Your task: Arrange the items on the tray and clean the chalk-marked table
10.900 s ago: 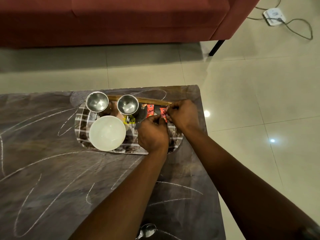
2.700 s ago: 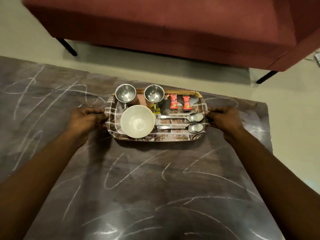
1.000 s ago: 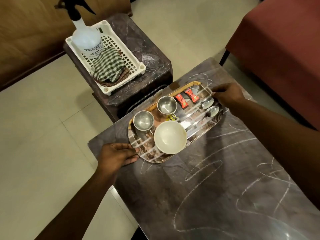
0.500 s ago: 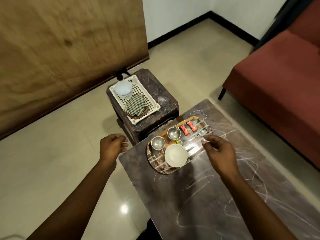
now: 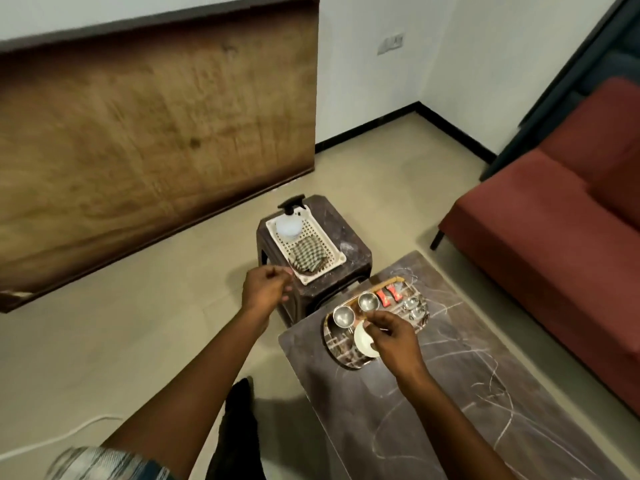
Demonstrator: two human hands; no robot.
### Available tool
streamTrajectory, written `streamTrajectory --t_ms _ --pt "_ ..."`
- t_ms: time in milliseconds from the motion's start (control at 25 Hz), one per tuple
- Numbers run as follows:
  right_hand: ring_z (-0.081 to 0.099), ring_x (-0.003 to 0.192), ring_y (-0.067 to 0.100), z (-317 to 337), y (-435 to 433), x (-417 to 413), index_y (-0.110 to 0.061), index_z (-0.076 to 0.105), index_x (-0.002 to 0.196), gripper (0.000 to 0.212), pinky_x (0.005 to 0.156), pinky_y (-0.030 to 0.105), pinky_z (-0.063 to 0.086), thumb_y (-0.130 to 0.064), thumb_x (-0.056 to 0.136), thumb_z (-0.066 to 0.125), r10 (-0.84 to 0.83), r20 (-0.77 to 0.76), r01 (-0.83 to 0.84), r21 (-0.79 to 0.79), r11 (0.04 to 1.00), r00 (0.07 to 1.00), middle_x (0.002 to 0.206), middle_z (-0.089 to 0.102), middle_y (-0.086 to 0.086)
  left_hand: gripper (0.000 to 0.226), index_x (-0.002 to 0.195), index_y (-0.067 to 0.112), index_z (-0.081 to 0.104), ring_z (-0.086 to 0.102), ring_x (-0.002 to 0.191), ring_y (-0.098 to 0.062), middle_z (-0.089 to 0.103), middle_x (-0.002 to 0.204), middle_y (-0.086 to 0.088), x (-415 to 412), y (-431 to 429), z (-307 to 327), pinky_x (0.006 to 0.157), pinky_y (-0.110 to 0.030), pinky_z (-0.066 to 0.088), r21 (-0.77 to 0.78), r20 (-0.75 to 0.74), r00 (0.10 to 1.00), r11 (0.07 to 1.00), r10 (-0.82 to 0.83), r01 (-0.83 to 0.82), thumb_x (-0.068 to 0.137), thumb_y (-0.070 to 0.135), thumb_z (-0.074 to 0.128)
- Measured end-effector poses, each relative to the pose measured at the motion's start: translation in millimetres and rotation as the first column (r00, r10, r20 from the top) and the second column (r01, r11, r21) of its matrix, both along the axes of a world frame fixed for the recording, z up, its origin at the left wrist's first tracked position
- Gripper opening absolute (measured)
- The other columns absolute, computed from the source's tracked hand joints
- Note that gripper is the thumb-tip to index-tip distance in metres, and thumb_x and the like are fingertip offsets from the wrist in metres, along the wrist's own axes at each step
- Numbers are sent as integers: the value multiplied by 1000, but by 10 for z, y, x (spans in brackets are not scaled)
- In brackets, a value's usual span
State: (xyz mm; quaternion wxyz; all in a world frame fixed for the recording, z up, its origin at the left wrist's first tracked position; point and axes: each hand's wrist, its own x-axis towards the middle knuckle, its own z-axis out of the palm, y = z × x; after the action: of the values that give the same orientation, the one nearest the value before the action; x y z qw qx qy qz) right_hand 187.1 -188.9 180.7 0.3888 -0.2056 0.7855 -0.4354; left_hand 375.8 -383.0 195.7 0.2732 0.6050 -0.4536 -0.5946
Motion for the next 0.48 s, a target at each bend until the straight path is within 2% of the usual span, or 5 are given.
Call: streamTrajectory --t_ms 160,280,400,480 --pt "75 89 24 34 -711 287 -23 79 106 17 76 45 63 -10 99 71 -42 -36 45 68 997 998 100 80 -4 13 95 12 78 70 79 -21 79 97 -14 324 -716 -169 71 -34 57 30 48 997 998 -57 56 98 8 66" --pt "75 99 21 56 -1242 431 -12 78 118 21 90 44 62 -12 98 73 -79 -76 84 70 994 994 112 79 3 6 94 13 78 68 75 -19 77 91 -12 382 -1174 -231 71 -35 58 66 62 992 992 -111 107 94 9 72" --pt "75 97 20 10 -1802 511 -16 77 116 19 85 42 64 -17 97 75 -86 -100 95 95 991 991 111 79 2 15 104 11 76 67 76 -19 74 90 -8 328 -1690 -285 71 -34 58 65 73 979 981 -190 185 91 17 79" --pt "74 102 19 -82 -2085 490 -16 74 125 30 85 36 62 -21 95 77 -98 -91 109 124 986 991 115 76 0 24 105 10 75 66 79 -22 73 89 -9 207 -1984 -376 72 -36 57 50 73 973 975 -219 216 88 26 83"
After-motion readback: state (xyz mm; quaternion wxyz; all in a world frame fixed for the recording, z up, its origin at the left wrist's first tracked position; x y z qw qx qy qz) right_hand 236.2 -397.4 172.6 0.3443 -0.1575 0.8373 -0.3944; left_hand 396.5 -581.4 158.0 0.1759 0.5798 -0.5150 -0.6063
